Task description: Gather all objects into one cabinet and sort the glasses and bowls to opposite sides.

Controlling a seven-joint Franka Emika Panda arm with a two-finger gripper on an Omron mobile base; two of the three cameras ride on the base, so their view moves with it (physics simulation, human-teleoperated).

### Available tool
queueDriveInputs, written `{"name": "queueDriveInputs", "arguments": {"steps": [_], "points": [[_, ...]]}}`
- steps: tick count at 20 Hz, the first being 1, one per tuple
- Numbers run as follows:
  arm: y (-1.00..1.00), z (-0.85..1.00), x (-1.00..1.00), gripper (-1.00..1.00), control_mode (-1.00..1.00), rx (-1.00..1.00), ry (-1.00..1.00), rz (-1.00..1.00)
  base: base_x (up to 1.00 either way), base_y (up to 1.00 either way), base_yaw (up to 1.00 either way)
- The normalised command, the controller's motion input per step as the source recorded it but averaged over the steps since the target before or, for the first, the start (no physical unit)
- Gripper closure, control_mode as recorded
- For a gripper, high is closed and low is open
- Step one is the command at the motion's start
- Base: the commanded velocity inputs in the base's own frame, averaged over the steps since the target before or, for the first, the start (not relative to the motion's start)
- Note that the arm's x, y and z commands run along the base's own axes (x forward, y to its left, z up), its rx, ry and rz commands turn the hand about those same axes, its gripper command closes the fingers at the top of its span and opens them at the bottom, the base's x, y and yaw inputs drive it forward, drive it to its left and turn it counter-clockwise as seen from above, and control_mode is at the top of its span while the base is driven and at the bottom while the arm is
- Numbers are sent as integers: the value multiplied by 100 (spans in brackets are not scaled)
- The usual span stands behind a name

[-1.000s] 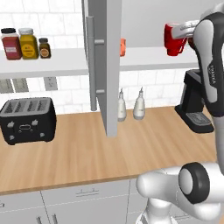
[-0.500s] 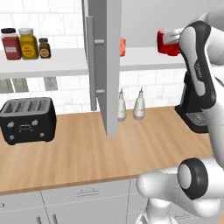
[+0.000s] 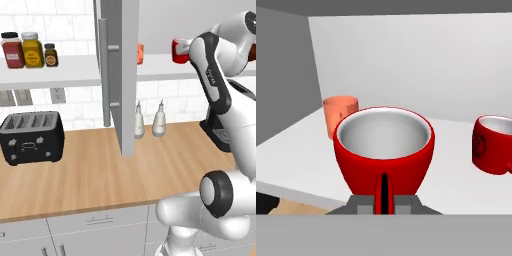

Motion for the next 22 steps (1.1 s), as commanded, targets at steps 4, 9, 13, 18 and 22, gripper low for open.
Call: {"name": "queueDriveInputs", "arguments": {"steps": [4, 9, 13, 18, 22], "points": [[-1, -14, 52, 100, -100, 0, 0, -1, 0, 0, 0], [0, -18, 45, 100, -100, 0, 1, -1, 0, 0, 0], [0, -11, 35, 100, -100, 0, 0, -1, 0, 0, 0], [0, -8, 11, 100, -100, 0, 0, -1, 0, 0, 0], [0, -11, 0, 100, -100, 0, 1, -3, 0, 0, 0]]}}
